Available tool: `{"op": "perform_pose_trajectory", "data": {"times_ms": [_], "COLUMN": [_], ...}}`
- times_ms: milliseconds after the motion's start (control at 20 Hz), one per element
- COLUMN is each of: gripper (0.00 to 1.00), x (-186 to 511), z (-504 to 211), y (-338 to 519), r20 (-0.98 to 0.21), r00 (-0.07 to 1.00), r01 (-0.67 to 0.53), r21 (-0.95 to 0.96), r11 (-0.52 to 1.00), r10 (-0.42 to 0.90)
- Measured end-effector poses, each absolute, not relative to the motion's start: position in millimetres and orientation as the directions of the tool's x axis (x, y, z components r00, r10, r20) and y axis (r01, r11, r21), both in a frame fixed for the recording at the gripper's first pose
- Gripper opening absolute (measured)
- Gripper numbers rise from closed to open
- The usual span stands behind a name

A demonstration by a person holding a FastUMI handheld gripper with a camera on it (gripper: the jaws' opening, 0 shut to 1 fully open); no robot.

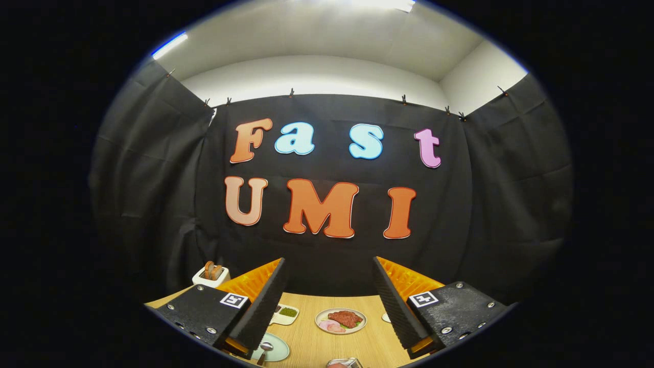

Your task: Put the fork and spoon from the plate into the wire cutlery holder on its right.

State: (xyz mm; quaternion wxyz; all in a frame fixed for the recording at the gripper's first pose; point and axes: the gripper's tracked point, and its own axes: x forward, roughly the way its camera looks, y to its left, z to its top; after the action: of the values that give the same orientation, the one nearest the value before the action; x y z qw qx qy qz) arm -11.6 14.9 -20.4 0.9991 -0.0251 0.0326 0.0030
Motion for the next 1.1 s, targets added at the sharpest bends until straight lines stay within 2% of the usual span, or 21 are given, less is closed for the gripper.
{"op": "perform_pose_trajectory", "data": {"times_ms": [250, 450, 700, 1100], "gripper": [0.98, 0.98, 0.98, 0.97], "x": [-6, -6, -23, -44], "z": [-57, -124, -208, -315], "y": [41, 76, 117, 154], "r20": [-0.17, -0.346, -0.585, -0.838], "r00": [0.983, 0.928, 0.783, 0.503], "r01": [-0.069, -0.135, -0.187, -0.227], "r21": [0.006, 0.028, 0.101, 0.106], "r11": [0.998, 0.99, 0.977, 0.968], "r10": [0.069, 0.136, 0.21, 0.21]}}
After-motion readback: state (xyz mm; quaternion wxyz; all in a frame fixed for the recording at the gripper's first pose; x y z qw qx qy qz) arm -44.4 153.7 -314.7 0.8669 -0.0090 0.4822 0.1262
